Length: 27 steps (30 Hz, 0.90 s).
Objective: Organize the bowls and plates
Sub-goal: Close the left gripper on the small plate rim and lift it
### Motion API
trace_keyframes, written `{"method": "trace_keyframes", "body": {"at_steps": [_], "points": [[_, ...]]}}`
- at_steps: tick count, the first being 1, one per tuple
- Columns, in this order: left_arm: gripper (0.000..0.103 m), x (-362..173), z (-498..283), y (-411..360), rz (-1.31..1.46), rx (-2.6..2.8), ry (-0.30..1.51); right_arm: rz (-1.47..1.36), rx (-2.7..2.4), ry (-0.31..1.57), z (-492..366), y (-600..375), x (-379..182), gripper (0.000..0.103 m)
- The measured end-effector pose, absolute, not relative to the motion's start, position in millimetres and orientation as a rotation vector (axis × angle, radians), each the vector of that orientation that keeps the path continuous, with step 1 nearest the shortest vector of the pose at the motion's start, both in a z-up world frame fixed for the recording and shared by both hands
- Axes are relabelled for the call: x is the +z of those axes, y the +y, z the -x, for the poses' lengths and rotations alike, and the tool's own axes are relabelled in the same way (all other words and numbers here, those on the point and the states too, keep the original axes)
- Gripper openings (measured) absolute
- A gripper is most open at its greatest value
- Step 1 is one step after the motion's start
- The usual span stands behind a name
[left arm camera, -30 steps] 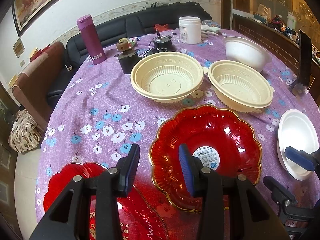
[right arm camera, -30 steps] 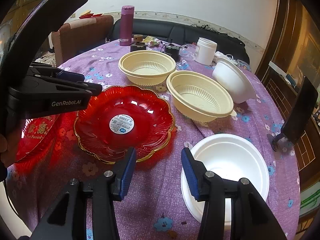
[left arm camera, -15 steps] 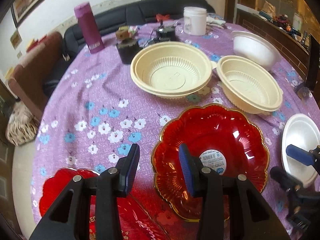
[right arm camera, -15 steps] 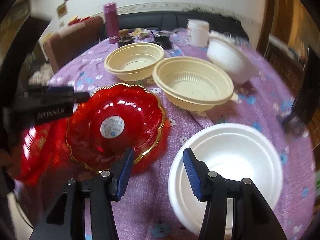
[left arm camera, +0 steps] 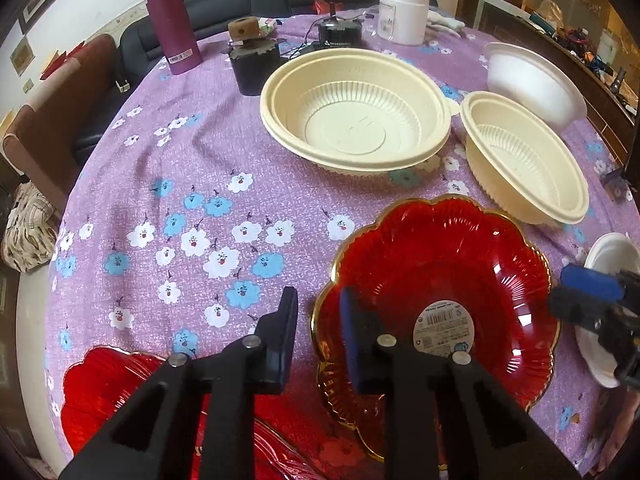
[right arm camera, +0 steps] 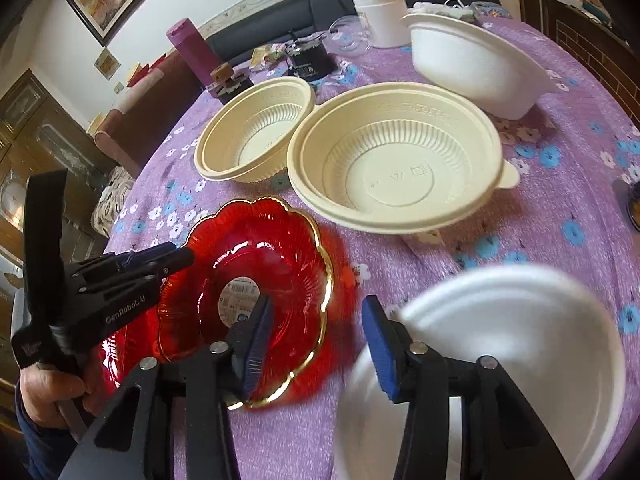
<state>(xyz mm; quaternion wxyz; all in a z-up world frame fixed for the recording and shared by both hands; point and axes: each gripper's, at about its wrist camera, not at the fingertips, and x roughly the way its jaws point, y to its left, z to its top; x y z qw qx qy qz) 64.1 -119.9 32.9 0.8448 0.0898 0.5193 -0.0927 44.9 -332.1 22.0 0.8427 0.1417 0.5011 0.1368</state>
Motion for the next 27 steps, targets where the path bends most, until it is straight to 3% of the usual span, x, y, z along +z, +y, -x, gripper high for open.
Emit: {"method": "trace_keyframes", "body": {"at_steps": [7, 27], "points": [[0.012, 43.1, -62.0, -112.2, -0.149, -0.227, 1.091, -0.284, 0.33, 1.116, -59.5, -328.1, 14.9, 0.029], [0.012, 43.1, -50.3, -112.5, -0.125, -0.245, 1.087, -0.264, 0.32, 1.05, -48.3, -328.9, 23.8, 0.024]]}}
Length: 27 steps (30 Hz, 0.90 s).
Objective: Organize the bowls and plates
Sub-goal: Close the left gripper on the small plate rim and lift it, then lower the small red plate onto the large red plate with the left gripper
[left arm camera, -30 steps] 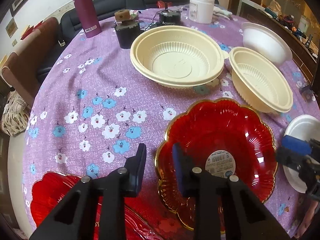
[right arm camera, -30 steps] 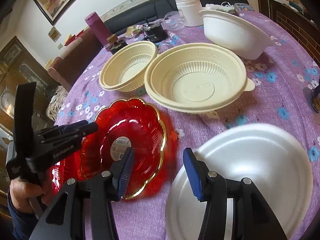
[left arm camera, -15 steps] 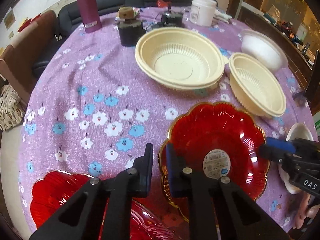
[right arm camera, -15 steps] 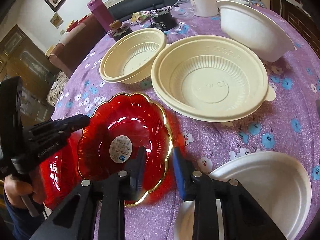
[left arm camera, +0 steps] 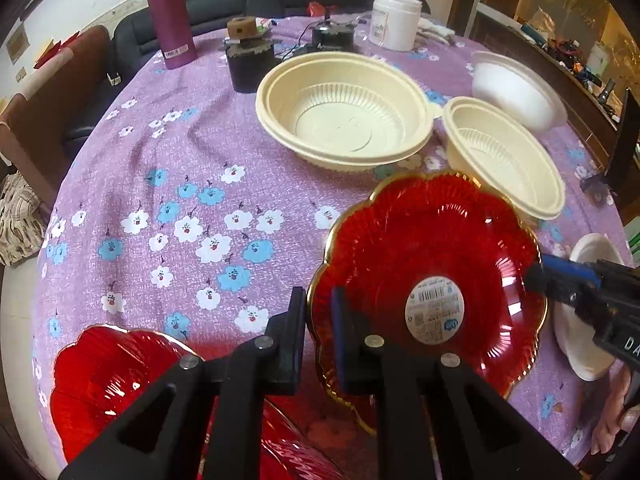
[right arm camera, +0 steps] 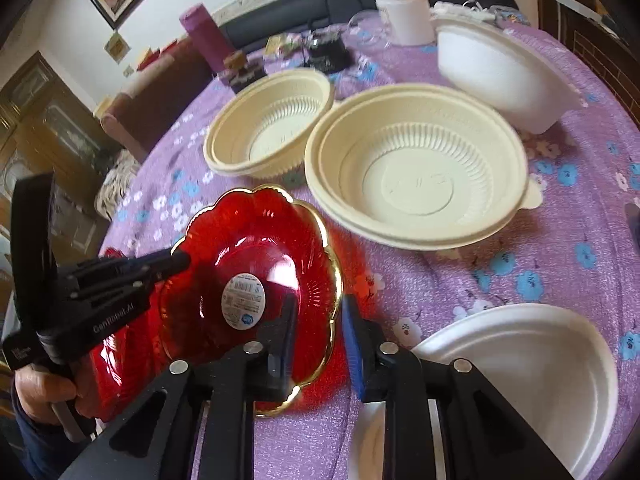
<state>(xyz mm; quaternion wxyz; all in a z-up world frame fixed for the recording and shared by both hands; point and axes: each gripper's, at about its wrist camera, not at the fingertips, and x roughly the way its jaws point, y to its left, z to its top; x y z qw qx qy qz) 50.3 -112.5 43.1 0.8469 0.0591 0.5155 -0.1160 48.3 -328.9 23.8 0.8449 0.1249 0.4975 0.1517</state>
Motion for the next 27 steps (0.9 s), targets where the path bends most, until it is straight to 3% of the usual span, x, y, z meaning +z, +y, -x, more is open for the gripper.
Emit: {"method": "trace_keyframes", "body": {"at_steps": [27], "points": [[0.014, 93.5, -9.5, -109.5, -0.138, -0.228, 0.953, -0.405, 0.372, 0.943, -11.3, -344.7, 65.3, 0.024]]}}
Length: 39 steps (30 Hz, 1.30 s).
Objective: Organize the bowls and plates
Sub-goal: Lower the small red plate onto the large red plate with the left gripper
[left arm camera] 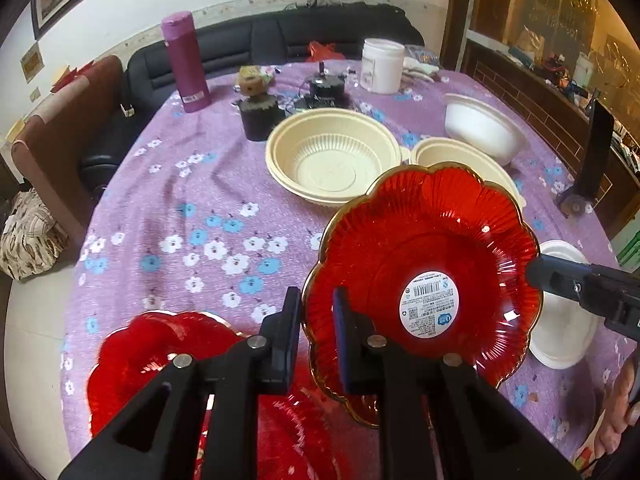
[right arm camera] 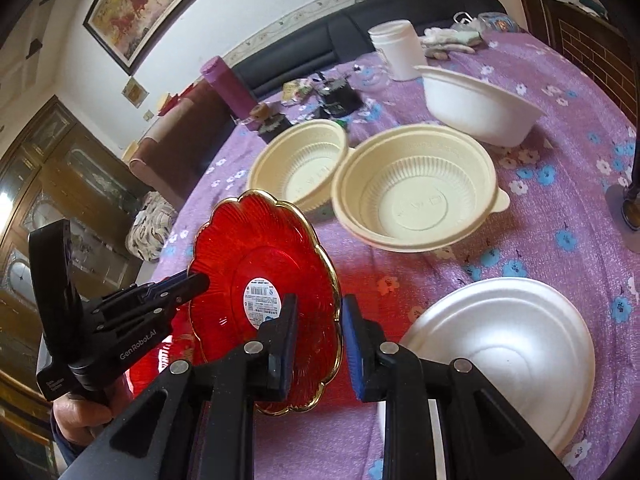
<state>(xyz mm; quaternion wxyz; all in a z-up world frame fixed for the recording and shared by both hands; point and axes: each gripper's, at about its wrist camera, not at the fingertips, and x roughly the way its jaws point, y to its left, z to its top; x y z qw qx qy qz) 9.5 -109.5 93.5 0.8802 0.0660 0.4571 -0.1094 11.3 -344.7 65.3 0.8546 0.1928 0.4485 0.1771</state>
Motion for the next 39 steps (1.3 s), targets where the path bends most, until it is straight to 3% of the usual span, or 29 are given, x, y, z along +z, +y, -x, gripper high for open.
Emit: {"method": "trace_keyframes", "body": {"at_steps": [14, 27, 39], "points": [[0.014, 115.5, 42.9, -20.4, -0.022, -0.12, 0.896, -0.33, 0.533, 0.928, 4.3, -273.3, 91.3, 0.026], [0.019, 81.0, 76.9, 58.1, 0.045, 0.029, 0.951, -0.188, 0.676, 1.03, 2.2, -172.7, 62.4, 0.026], [0.019, 54.0, 69.6, 70.2, 0.031, 0.058, 0.964, 0.033, 0.646, 1.005, -1.3, -131.6, 40.3, 0.027]]}}
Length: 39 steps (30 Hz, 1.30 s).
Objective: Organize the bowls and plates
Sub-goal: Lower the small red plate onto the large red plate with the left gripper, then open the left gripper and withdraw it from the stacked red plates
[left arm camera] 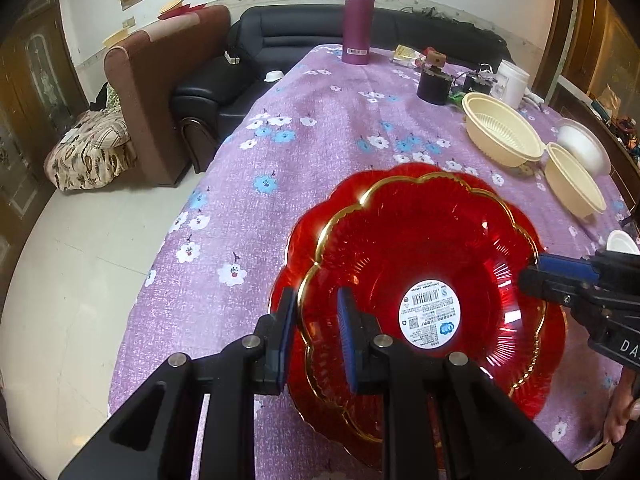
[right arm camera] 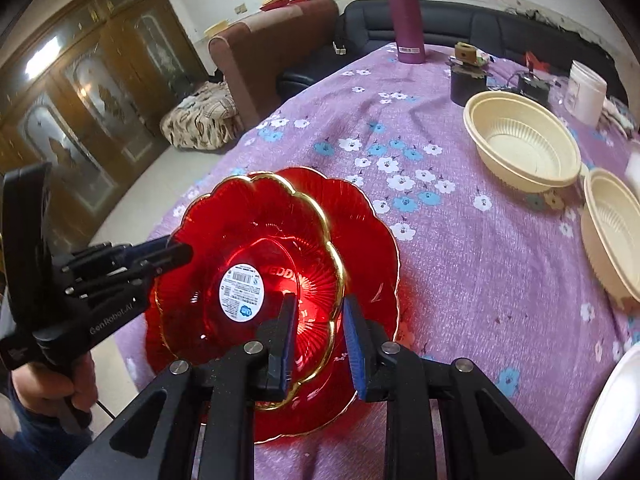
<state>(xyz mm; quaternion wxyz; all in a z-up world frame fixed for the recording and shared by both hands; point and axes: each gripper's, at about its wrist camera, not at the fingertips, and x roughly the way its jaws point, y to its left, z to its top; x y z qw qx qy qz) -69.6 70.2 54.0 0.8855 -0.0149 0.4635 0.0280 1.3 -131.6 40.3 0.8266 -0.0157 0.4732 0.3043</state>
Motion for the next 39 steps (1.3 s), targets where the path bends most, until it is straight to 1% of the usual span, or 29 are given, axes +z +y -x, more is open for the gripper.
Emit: {"method": "trace_keyframes", "body": {"at_steps": [4, 6, 9, 10, 14, 16, 17, 18, 22, 25, 27, 29, 30, 31, 34, 37, 39], "points": [[0.019, 47.6, 70.5, 67.3, 0.007, 0.058, 0.944, 0.075, 0.647, 0.984, 0.2, -132.4, 34.7, 0.027], [0.021, 47.7, 70.1, 65.4, -0.01, 0.056, 0.93, 0.092, 0.659, 0.96, 0.7, -131.5, 34.9, 0.027], [0.022, 45.5, 64.6, 63.5, -0.019, 0.042, 0.934, 0.123, 0.665, 0.926, -1.0, -131.5, 34.6, 0.028], [0.022, 44.7, 63.5, 63.1, -0.022, 0.036, 0.933, 0.126, 0.67, 0.923, -0.7, -131.3, 34.5, 0.03], [0.029, 43.2, 57.7, 60.4, -0.03, 0.004, 0.939, 0.126, 0.709, 0.91, -3.5, -132.9, 31.4, 0.04], [0.031, 40.9, 54.1, 57.4, -0.039, -0.005, 0.947, 0.122, 0.719, 0.899, -4.1, -132.9, 31.9, 0.052], [0.033, 39.7, 53.2, 55.7, -0.043, -0.007, 0.951, 0.116, 0.728, 0.898, -4.9, -132.9, 31.6, 0.052], [0.035, 38.0, 52.5, 53.5, -0.05, -0.008, 0.957, 0.117, 0.737, 0.901, -5.3, -132.0, 31.1, 0.056], [0.04, 33.9, 54.3, 44.6, -0.067, 0.02, 0.945, 0.119, 0.756, 0.893, -2.6, -131.4, 33.4, 0.059], [0.044, 31.0, 56.7, 38.0, -0.067, 0.067, 0.915, 0.078, 0.766, 0.883, -0.2, -140.9, 37.2, 0.059], [0.052, 29.9, 56.5, 32.2, -0.077, 0.093, 0.907, 0.053, 0.77, 0.866, 5.4, -150.1, 41.1, 0.059], [0.052, 28.9, 53.7, 27.3, -0.079, 0.124, 0.893, 0.035, 0.745, 0.838, 14.6, -165.6, 47.2, 0.067], [0.052, 29.8, 51.8, 24.6, -0.082, 0.133, 0.885, 0.026, 0.731, 0.814, 20.8, -175.6, 50.0, 0.073], [0.052, 32.0, 48.7, 20.4, -0.084, 0.138, 0.869, 0.021, 0.722, 0.803, 24.5, -181.9, 51.5, 0.076], [0.052, 38.9, 41.3, 10.3, -0.093, 0.149, 0.819, -0.006, 0.675, 0.764, 41.2, -211.7, 57.1, 0.076], [0.053, 38.5, 37.7, 2.6, -0.103, 0.174, 0.82, -0.037, 0.64, 0.746, 64.2, -240.0, 59.1, 0.076], [0.053, 43.2, 49.0, -0.9, -0.081, 0.167, 0.804, -0.058, 0.626, 0.743, 73.8, -254.9, 59.1, 0.076]]}}
